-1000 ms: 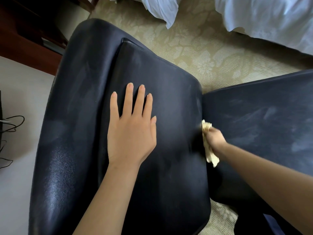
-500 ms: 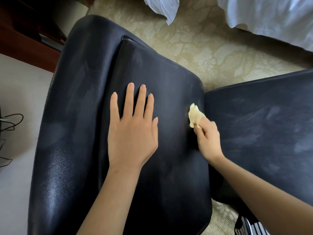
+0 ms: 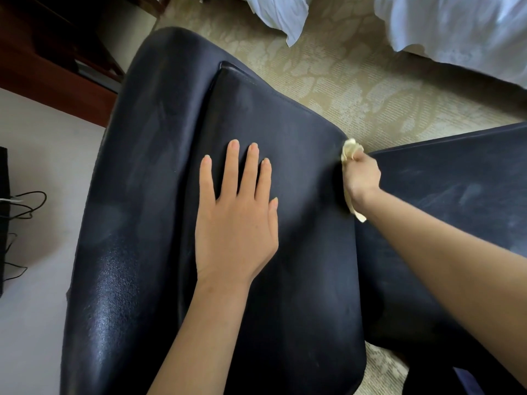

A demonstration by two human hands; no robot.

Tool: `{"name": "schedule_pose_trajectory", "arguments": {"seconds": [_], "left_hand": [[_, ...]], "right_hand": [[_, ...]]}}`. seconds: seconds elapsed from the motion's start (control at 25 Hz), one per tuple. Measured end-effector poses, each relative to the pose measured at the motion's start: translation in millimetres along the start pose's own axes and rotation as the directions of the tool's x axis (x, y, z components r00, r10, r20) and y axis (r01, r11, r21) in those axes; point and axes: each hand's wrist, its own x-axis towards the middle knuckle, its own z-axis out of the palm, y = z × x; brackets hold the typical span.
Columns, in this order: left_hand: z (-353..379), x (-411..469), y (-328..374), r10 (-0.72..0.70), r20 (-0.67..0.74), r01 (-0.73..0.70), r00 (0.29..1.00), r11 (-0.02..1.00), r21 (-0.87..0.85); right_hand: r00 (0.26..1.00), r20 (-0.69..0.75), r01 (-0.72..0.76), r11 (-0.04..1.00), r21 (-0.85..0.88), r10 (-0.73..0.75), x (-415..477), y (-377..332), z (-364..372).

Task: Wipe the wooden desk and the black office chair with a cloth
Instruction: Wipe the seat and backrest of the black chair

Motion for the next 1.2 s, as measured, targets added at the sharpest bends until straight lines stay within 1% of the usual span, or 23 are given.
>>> {"name": "schedule_pose_trajectory", "arguments": {"seconds": [0.08,0.12,0.2,0.24,0.28,0.32,0.36,0.4,0.48,0.52,0.56,0.64,0.72,0.76,0.84,0.88,0.92,0.96,1.0,1.04,1.12,1.16,1.2], "left_hand": [[1.9,0.0,-1.0,-0.002,-0.004,0.002,1.000,1.000,-0.006],[2.2,-0.4,-1.0,-0.005,-0.001,0.005,1.000,1.000,-0.012],[1.9,-0.8,-0.8,-0.011,0.004,0.011,1.000,1.000,-0.028],[1.4,-0.8,-0.6,-0.013,0.006,0.013,1.000,0.999,-0.034],[0.5,-0.5,-0.1,-0.013,0.006,0.013,1.000,0.999,-0.036],[-0.5,-0.1,0.4,-0.011,0.007,0.011,1.000,0.999,-0.038],[-1.2,-0.1,0.9,-0.009,0.011,0.009,1.000,0.999,-0.043],[-2.1,-0.1,1.4,-0.010,0.013,0.011,1.000,0.999,-0.049],[-3.6,-0.2,2.0,-0.011,0.015,0.012,1.000,0.998,-0.053],[-4.2,0.1,2.3,-0.009,0.017,0.010,1.000,0.998,-0.054],[-4.6,0.4,2.3,-0.005,0.016,0.006,1.000,0.999,-0.054],[-4.3,0.7,2.4,-0.003,0.011,0.003,1.000,0.998,-0.058],[-3.7,0.6,1.9,-0.005,0.006,0.006,1.000,0.998,-0.070],[-3.5,0.4,1.8,-0.006,0.004,0.006,1.000,0.997,-0.073],[-3.5,1.3,0.9,-0.006,-0.001,0.006,1.000,0.997,-0.076],[-3.1,1.7,0.1,-0.008,-0.005,0.007,1.000,0.997,-0.079],[-2.2,2.1,-0.8,-0.010,-0.006,0.009,1.000,0.997,-0.079],[-1.3,2.2,-1.4,-0.012,-0.007,0.011,1.000,0.997,-0.079],[-0.7,2.4,-1.7,-0.013,-0.007,0.012,1.000,0.997,-0.080],[-0.3,2.4,-1.8,-0.012,-0.007,0.011,1.000,0.997,-0.081],[-0.1,2.0,-1.5,-0.011,-0.009,0.010,1.000,0.996,-0.090],[-0.5,2.0,-1.6,-0.013,-0.011,0.012,1.000,0.995,-0.101],[-1.0,2.0,-1.4,-0.018,-0.011,0.016,1.000,0.993,-0.116]], "right_hand": [[0.971,0.048,0.231,0.972,0.045,-0.234,-11.2,-23.2,-3.5],[0.922,0.082,0.377,0.926,0.022,-0.378,-21.2,-28.6,-6.2],[0.784,0.140,0.617,0.784,-0.067,-0.605,-42.9,-23.1,-12.1],[0.720,0.166,0.692,0.713,-0.110,-0.674,-54.1,-13.0,-15.8],[0.681,0.202,0.731,0.669,-0.136,-0.704,-63.2,2.1,-20.3],[0.669,0.239,0.742,0.653,-0.153,-0.704,-69.2,20.4,-24.0],[0.680,0.262,0.731,0.662,-0.166,-0.685,-72.9,40.6,-26.8],[0.725,0.264,0.685,0.707,-0.175,-0.637,-74.0,59.5,-28.9],[0.841,0.222,0.532,0.829,-0.171,-0.494,-71.6,84.7,-29.7],[0.878,0.192,0.465,0.875,-0.132,-0.438,-67.0,88.7,-29.0],[0.911,0.164,0.390,0.920,-0.046,-0.378,-61.6,86.9,-27.2],[0.978,0.093,0.175,0.978,0.112,-0.186,-50.4,69.7,-20.8],[0.999,0.017,-0.040,0.996,0.078,0.038,-31.4,45.1,-12.0],[0.995,-0.011,-0.098,0.995,0.031,0.098,-23.3,30.4,-9.0],[0.995,-0.055,-0.088,0.995,-0.037,0.086,-16.1,-5.8,-6.5],[0.998,-0.054,-0.034,0.998,-0.051,0.031,-17.3,-24.5,-5.9],[0.997,-0.039,0.065,0.995,-0.070,-0.068,-20.2,-42.2,-5.2],[0.978,-0.005,0.206,0.973,-0.100,-0.208,-24.8,-59.3,-3.7],[0.931,0.037,0.366,0.922,-0.126,-0.364,-32.6,-75.8,-1.2],[0.858,0.078,0.514,0.846,-0.139,-0.508,-42.8,-93.2,2.3],[0.665,0.127,0.747,0.655,-0.110,-0.736,-69.9,-127.1,12.3],[0.565,0.136,0.825,0.557,-0.097,-0.814,-85.0,-141.9,17.9],[0.485,0.147,0.874,0.473,-0.106,-0.862,-98.5,-152.9,23.1]]}}
